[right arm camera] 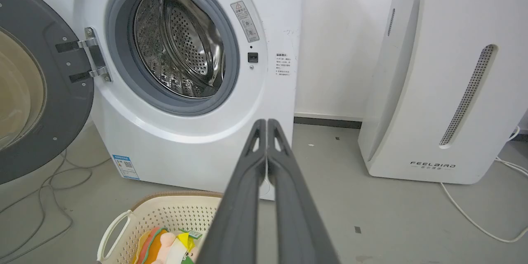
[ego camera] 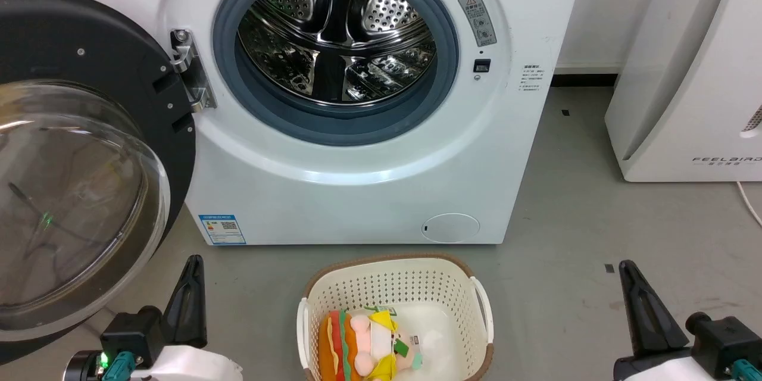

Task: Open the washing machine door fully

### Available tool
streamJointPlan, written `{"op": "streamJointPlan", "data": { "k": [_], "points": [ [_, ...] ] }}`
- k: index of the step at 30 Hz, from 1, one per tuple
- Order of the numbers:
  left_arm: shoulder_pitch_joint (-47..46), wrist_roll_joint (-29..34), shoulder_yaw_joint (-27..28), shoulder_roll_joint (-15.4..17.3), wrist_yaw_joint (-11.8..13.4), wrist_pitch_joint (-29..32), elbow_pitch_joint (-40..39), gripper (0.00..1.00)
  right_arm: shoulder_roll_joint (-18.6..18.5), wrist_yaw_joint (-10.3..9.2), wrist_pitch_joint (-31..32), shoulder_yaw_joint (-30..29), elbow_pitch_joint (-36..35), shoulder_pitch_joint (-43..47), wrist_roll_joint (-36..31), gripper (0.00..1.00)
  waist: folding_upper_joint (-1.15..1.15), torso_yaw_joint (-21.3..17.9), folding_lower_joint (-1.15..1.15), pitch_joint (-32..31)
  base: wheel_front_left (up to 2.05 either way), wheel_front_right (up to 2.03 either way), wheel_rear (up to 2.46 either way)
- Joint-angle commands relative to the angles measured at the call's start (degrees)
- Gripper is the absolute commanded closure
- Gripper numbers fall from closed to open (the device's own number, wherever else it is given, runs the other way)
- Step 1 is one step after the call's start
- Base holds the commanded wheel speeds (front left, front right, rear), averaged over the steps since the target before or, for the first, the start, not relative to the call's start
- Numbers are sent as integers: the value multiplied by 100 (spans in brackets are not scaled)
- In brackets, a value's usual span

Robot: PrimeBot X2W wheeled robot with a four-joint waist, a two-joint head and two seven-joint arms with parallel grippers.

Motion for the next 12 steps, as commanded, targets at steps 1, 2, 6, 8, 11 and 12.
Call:
{"op": "streamJointPlan", "data": {
  "k": [1, 2, 6, 8, 11, 12],
  "points": [
    [-31, 58, -16, 3, 33, 33, -48, 100, 5, 1, 42, 21, -27, -85, -58, 100, 0, -1, -1, 2, 0, 0, 0],
    [-32, 63, -23, 3, 39, 44, -53, 100, 5, 1, 54, 26, -28, -90, -61, 100, 0, -1, -1, 3, 0, 0, 0],
    [-36, 83, -51, 4, 62, 91, -73, 100, 6, 1, 101, 44, -32, -107, -72, 100, 0, -3, -1, 8, 0, 0, 0],
    [-38, 92, -64, 4, 73, 114, -83, 100, 6, 1, 124, 53, -33, -116, -77, 100, 0, -5, -1, 11, 0, 0, 0],
    [-41, 107, -85, 4, 90, 150, -98, 100, 6, 1, 160, 67, -36, -129, -85, 100, 0, -6, -1, 15, 0, 0, 0],
    [-42, 112, -92, 4, 95, 161, -103, 100, 7, 1, 171, 71, -37, -133, -88, 100, 0, -7, -1, 16, 0, 0, 0]
  ]
}}
